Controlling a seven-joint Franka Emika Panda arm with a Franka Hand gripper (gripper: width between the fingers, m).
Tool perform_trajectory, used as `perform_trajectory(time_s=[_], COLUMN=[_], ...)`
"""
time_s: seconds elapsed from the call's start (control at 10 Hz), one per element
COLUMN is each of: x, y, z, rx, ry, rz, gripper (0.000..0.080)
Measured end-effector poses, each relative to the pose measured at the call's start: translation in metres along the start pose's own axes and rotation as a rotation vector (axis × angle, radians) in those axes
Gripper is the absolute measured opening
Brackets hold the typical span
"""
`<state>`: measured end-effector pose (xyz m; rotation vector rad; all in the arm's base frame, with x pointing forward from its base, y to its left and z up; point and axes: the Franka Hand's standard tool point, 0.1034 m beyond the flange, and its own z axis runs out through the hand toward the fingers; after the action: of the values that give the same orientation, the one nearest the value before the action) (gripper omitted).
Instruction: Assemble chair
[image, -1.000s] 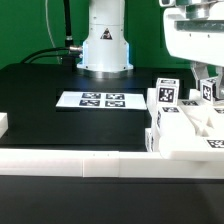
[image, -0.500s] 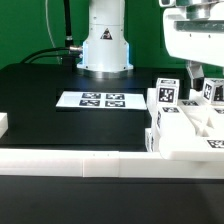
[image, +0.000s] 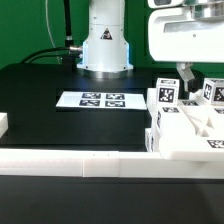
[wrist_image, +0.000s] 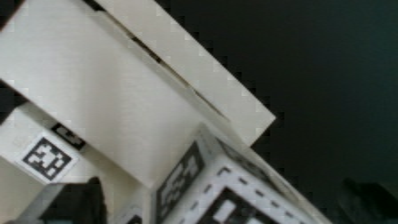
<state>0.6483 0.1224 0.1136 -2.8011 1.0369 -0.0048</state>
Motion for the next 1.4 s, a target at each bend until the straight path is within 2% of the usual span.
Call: perform_trajectory(time_s=[0.4, 0.5, 0.7, 0.8, 1.0, 1.1, 1.2, 1.4], x=[-0.0010, -0.0008, -0.0006, -0.0001, 0.0000, 0.0006, 0.0008, 0.0030], y=[0.0000, 0.0007, 0.0019, 0.0025, 0.0027, 0.0025, 0.0025, 0.0033], z=[0.0014, 0.0018, 0.0024, 0.0028, 0.0029, 0.0026, 0.0026, 0.0023], rx=[-0.007, -0.016, -0.026, -0.026, -0.026, -0.026, -0.025, -0.021], ry=[0.002, 0.005, 0.007, 0.010, 0.010, 0.012, 0.012, 0.019], rz=[-0.365, -0.476, -0.571, -0.607, -0.601, -0.601, -0.601, -0.594], gripper=[0.0649, 0.0649, 0.0649, 0.0623, 0.0324, 0.0324, 0.0279, 0.0279])
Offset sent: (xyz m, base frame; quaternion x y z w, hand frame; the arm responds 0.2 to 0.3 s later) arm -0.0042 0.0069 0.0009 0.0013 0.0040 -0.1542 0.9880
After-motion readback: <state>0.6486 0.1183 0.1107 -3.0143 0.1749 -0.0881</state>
